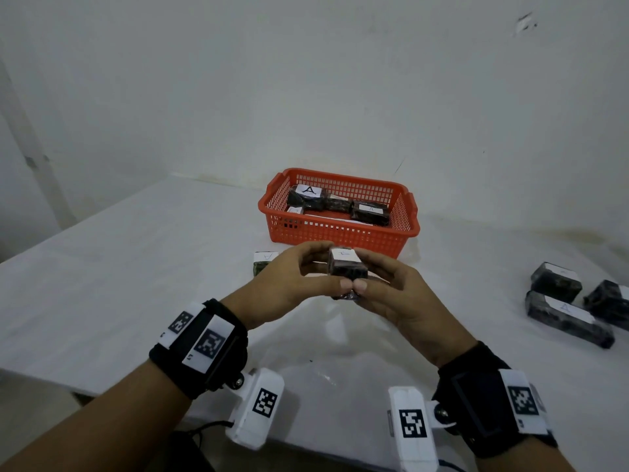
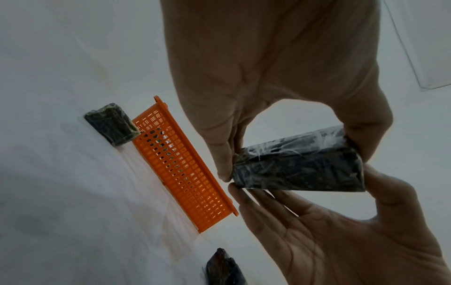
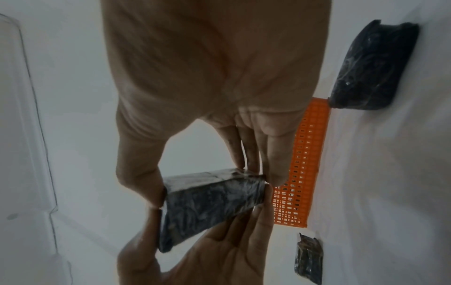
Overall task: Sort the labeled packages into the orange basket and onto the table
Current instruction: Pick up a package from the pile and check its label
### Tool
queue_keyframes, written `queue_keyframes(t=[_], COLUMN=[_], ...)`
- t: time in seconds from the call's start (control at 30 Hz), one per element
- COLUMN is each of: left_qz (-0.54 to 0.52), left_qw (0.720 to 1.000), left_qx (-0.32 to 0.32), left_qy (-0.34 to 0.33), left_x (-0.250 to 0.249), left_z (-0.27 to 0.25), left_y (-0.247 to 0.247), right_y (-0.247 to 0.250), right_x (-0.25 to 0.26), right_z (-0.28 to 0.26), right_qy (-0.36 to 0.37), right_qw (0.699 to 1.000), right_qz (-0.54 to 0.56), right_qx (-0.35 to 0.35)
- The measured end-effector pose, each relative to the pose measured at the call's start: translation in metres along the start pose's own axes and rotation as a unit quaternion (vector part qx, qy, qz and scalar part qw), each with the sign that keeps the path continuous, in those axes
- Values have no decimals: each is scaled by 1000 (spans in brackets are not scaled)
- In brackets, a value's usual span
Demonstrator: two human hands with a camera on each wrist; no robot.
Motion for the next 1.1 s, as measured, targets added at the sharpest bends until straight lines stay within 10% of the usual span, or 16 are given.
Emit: queue_keyframes(t=[0.3,0.6,0.87,1.1], left_qz=[35,18,66,16], left_qw=[999,987,983,999], left_qx=[22,-136,-93,9], left_qy=[-32,-80,-143,-26], left_x=[-2,-11,-19,-10], left_z=[3,2,-2,1], left_y=[-6,-6,-9,-14], right_y=[2,6,0,1], right_x=[4,4,4,8], right_z=[2,-2,-2,-5], right_qy=[-56,-23,-77,-44], right_qw=[996,998,994,998], right_qz=[29,-7,39,11], right_qx=[-65,-56,-60,-50])
Point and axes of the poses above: each hand's wrist, its own z-axis towards the middle knuckle, its own y-axis out of the back of the hand, x = y × z, the point moved 2 cm from there along z, towards the middle knuckle, and after that the axes turned 15 degrees about z, right-handed, at the moved point
